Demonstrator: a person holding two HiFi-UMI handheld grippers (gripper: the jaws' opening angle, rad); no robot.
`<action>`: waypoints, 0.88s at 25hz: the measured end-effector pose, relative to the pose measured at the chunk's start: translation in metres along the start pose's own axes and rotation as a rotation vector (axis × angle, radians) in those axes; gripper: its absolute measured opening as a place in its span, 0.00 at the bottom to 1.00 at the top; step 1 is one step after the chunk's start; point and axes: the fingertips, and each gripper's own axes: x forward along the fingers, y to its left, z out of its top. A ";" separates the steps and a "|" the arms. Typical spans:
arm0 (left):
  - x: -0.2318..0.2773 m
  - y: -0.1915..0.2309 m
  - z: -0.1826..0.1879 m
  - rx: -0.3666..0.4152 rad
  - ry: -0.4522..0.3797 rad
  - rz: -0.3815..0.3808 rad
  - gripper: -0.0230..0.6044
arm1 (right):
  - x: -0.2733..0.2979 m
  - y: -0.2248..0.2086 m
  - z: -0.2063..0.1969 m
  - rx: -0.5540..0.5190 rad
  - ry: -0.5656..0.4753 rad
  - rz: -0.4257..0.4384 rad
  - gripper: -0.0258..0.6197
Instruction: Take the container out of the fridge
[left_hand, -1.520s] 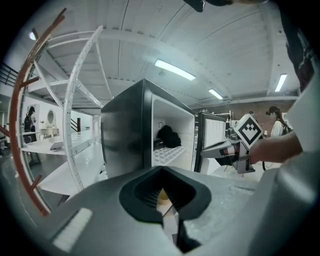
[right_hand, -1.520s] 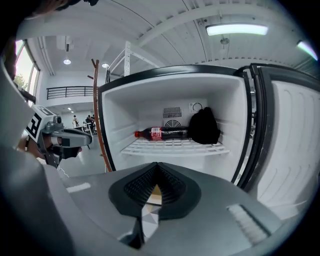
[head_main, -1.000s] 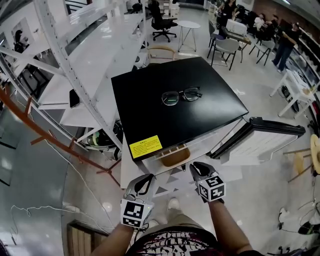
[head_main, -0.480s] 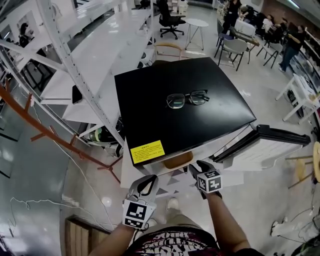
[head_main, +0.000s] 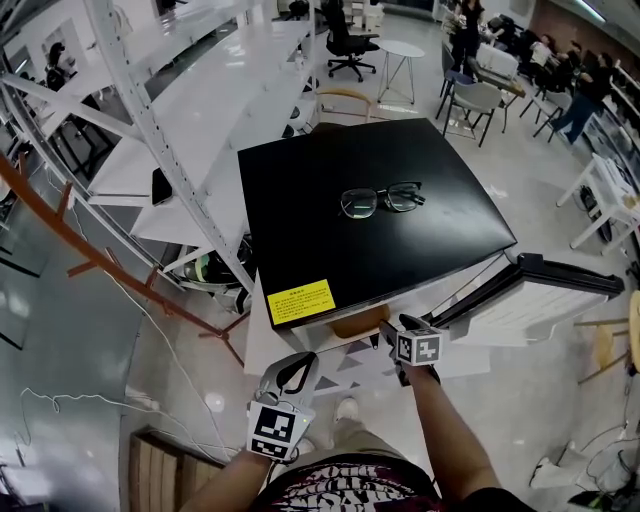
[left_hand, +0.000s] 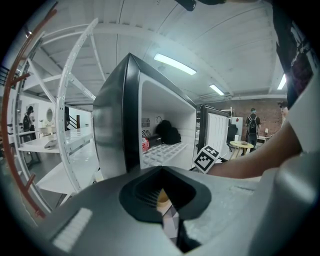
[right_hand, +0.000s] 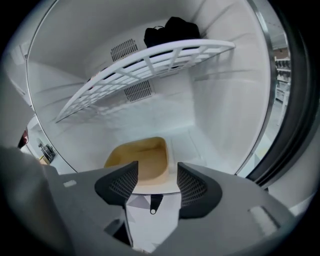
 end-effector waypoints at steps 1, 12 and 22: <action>-0.001 -0.001 -0.001 0.000 0.003 -0.001 0.04 | 0.003 -0.001 0.000 0.012 0.004 0.000 0.46; -0.020 -0.007 -0.013 0.006 0.029 0.013 0.04 | 0.034 -0.013 -0.009 -0.006 0.069 -0.048 0.46; -0.037 -0.013 -0.020 0.021 0.043 0.032 0.04 | 0.046 -0.025 -0.027 -0.099 0.127 -0.127 0.19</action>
